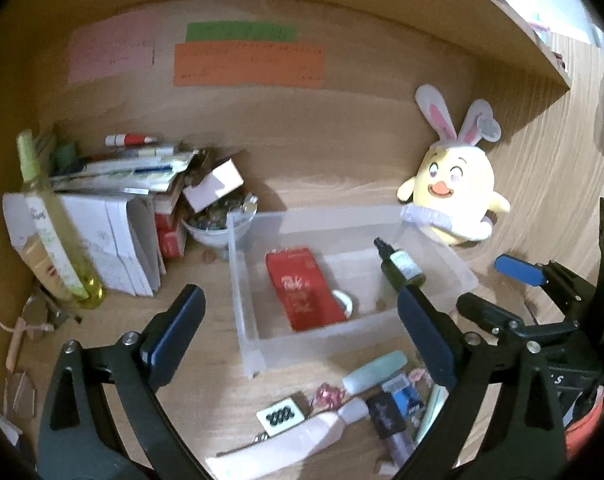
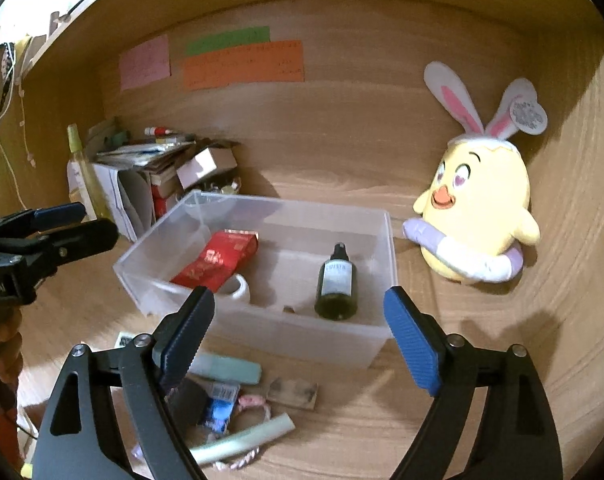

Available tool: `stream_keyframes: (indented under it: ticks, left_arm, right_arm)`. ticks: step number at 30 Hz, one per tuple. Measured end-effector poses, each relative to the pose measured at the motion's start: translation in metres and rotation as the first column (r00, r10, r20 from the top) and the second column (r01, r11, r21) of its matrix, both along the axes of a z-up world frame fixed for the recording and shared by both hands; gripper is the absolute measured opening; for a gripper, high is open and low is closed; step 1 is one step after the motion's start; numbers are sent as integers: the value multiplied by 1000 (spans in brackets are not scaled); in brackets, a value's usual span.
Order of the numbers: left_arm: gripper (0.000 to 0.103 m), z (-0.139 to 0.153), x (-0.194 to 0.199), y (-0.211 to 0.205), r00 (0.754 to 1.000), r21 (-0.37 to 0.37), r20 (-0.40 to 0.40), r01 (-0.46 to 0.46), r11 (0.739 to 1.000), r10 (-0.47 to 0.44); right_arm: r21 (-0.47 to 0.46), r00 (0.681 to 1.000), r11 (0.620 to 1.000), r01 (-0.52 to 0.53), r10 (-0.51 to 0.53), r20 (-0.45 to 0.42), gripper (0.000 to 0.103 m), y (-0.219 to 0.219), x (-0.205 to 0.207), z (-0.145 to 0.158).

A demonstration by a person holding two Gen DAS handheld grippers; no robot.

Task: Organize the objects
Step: 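Withdraw both tools from the box toward the remaining items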

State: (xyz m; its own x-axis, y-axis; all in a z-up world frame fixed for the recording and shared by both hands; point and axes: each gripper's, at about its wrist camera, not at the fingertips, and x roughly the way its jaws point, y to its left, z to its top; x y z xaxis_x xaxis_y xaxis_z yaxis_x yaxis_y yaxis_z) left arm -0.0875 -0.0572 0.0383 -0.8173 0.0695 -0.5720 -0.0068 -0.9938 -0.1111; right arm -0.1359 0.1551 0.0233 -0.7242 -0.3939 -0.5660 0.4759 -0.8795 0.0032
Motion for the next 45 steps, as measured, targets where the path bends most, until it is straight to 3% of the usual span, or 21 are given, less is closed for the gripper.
stream_keyframes:
  ticks: [7,14,19,23,27,34,38,45]
  left_arm:
    - [98,-17,15,0,999,-18,51,2,1000,-1]
    - [98,-42,22,-1,993,-53,113,-11,999,17]
    - [98,-61,24,-4,986,-4,164,-6,1000,7]
    - [98,-75,24,-4,981,4,192,-14,1000,13]
    - [82,-83,24,-3,977,10,213,-20,1000,18]
    - [81,-89,20,-4,975,15,224,-7,1000,4]
    - [80,-94,12,-8,966,24,258,-25,999,17]
    - [67,-106,4,-9,952,42,305,-32,999,18]
  right_arm:
    - [61,999,998,34,-35,18,85,8,1,-18]
    - [37,996,999,32,-35,87,84,18,-1,-37]
    - [59,991,998,36,-44,126,81,20,-1,-55]
    - [69,984,997,23,-35,177,73,19,-5,-67]
    - [72,974,997,-4,-12,228,65,11,-10,-75]
    - [96,970,995,-30,6,244,62,-8,-13,-82]
    - [89,964,996,-26,2,267,56,-8,-19,-85]
    - [89,959,996,-22,-4,285,50,-8,-22,-89]
